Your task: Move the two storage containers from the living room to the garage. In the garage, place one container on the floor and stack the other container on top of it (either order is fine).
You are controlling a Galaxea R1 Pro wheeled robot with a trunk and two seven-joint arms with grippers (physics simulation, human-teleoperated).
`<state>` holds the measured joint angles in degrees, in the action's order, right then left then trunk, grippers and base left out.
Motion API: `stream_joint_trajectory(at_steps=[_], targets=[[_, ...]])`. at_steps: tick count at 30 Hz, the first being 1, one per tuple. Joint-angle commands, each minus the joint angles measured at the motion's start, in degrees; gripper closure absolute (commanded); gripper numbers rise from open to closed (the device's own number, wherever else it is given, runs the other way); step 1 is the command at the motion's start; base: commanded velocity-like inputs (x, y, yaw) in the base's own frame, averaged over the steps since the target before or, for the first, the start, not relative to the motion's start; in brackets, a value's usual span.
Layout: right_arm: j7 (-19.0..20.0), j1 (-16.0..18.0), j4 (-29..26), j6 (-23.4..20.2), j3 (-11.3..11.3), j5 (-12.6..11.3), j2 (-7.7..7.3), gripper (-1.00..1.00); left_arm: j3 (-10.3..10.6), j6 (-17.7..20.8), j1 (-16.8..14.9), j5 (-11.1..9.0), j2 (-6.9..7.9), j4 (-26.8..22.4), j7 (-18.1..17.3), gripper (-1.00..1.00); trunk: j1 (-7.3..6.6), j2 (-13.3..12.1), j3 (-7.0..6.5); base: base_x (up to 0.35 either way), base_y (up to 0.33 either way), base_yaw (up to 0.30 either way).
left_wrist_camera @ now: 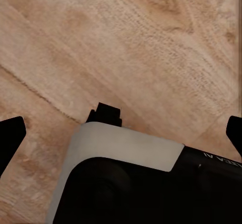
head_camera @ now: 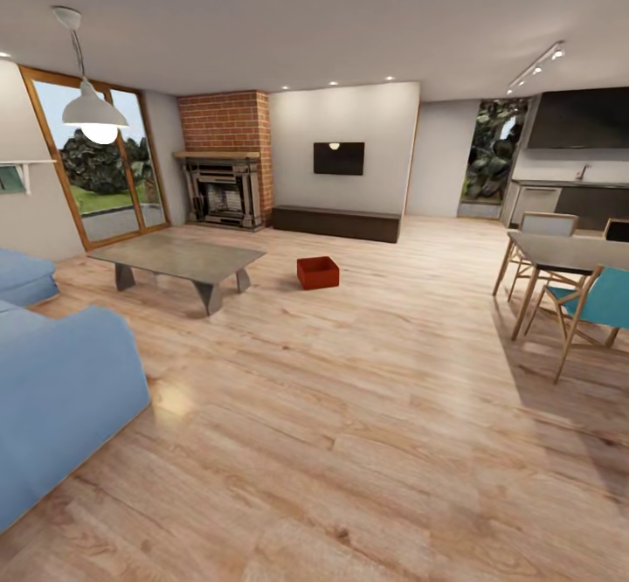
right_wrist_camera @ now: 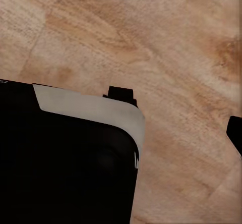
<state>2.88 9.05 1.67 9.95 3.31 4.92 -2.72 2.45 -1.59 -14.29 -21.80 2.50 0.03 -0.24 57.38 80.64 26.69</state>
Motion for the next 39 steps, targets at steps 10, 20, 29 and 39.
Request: stream_joint_trajectory(at_steps=[10, 20, 29, 39], targets=[[0.0, 0.1, 0.2, 0.3, 0.3, 0.3, -0.01, -1.00, 0.3, -0.1, 0.0, -0.4, 0.01, 0.1, 0.0, -1.00, 0.03, 0.0, 0.06, 0.322, 0.000, 0.000], [0.0, 0.1, 0.2, 0.3, 0.3, 0.3, -0.01, -1.00, 0.3, -0.1, 0.0, -0.4, 0.01, 0.0, 0.0, -1.00, 0.03, 0.0, 0.06, 0.322, 0.000, 0.000], [0.0, 0.1, 0.2, 0.3, 0.3, 0.3, -0.01, -1.00, 0.3, -0.1, 0.0, -0.4, 0.02, 0.0, 0.0, -1.00, 0.03, 0.0, 0.06, 0.322, 0.000, 0.000], [0.0, 0.1, 0.2, 0.3, 0.3, 0.3, -0.01, -1.00, 0.3, -0.2, 0.0, -0.4, 0.02, 0.0, 0.0, -1.00, 0.03, 0.0, 0.06, 0.322, 0.000, 0.000]])
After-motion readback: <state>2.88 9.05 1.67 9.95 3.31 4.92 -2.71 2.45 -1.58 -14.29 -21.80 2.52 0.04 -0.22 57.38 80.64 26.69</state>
